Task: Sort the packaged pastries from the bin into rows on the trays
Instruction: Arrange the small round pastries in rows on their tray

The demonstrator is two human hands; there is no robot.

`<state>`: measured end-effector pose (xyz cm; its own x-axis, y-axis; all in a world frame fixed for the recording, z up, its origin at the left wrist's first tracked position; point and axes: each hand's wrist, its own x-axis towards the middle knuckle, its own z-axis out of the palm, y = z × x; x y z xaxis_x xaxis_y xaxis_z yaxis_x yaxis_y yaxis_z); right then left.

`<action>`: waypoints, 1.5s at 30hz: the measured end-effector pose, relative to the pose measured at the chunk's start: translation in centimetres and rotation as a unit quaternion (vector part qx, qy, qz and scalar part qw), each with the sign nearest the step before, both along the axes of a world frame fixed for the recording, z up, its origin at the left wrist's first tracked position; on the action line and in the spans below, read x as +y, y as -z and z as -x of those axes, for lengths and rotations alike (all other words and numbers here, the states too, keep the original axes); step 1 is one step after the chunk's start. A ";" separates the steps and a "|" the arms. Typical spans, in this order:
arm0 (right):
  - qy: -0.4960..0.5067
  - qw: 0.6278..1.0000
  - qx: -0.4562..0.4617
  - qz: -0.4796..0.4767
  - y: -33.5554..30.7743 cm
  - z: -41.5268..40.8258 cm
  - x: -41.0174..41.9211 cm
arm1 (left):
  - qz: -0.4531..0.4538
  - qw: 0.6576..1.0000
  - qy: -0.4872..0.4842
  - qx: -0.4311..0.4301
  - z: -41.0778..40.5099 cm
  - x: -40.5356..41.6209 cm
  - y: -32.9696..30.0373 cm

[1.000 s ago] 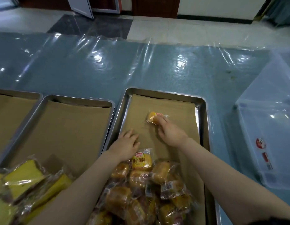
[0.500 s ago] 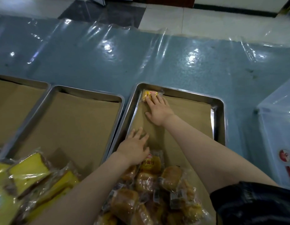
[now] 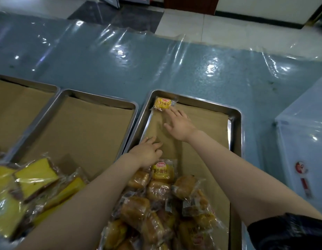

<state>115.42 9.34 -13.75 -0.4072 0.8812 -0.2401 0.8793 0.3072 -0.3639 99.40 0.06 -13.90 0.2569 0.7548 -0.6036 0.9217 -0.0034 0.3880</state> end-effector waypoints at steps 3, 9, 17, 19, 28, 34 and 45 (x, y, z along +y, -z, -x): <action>0.015 0.999 0.030 0.016 0.0 -1.8 -2.7 | -0.003 1.000 -0.001 -0.026 0.8 0.1 -0.1; -0.005 0.988 0.118 0.094 -0.5 -3.5 -8.5 | -0.014 0.996 -0.045 -0.076 2.1 -1.1 -0.2; -0.098 0.990 0.043 0.091 0.7 -3.2 -11.5 | -0.057 0.998 -0.002 -0.035 2.3 -2.2 -0.8; -0.068 0.994 0.031 0.081 1.1 -3.3 -11.4 | -0.061 0.998 0.008 -0.027 2.3 -2.3 -0.7; 0.034 0.998 -0.039 -0.020 0.3 -4.3 -9.6 | -0.055 0.996 0.056 0.033 1.1 -2.1 -1.5; -0.179 0.983 0.046 0.010 0.4 -5.1 -10.0 | -0.047 0.996 0.054 0.045 1.0 -1.2 -1.5; -0.022 0.995 -0.095 0.007 3.0 -8.9 -5.9 | -0.060 0.989 0.070 0.116 -0.4 -2.1 0.7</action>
